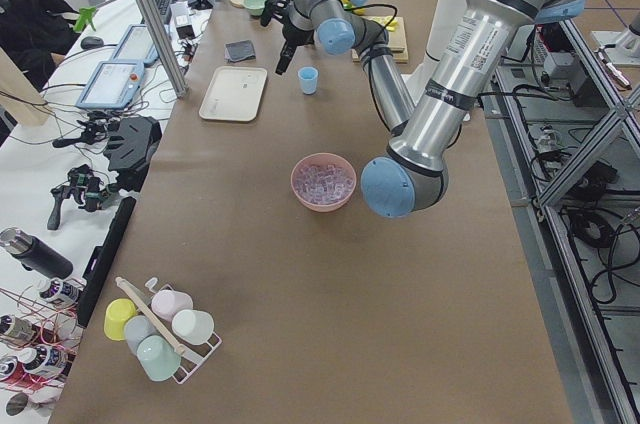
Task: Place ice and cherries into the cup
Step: 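Lower the right gripper and grasp the dark cherry by its stem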
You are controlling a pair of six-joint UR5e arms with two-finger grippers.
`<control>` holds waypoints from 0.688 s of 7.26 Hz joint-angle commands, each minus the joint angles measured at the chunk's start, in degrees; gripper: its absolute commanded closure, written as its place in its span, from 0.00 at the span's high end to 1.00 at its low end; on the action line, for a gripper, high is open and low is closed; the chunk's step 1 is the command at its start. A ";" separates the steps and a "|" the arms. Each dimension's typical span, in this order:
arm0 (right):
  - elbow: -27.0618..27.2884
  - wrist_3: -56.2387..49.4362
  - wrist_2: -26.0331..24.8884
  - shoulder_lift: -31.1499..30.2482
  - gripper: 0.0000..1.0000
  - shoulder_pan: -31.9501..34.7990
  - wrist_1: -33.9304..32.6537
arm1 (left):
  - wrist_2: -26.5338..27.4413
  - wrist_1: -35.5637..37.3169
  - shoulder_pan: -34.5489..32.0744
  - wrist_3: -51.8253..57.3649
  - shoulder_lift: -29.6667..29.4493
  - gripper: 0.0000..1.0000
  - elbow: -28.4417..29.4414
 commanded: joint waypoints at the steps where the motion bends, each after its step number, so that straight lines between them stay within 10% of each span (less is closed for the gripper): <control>1: -0.36 -0.01 0.27 0.40 0.51 -0.31 -0.11 | -0.52 0.10 -0.11 0.00 0.12 0.98 -0.51; 5: -0.97 -0.19 0.18 1.02 0.39 0.22 -0.03 | -1.32 0.63 -0.20 0.00 0.13 0.98 -0.95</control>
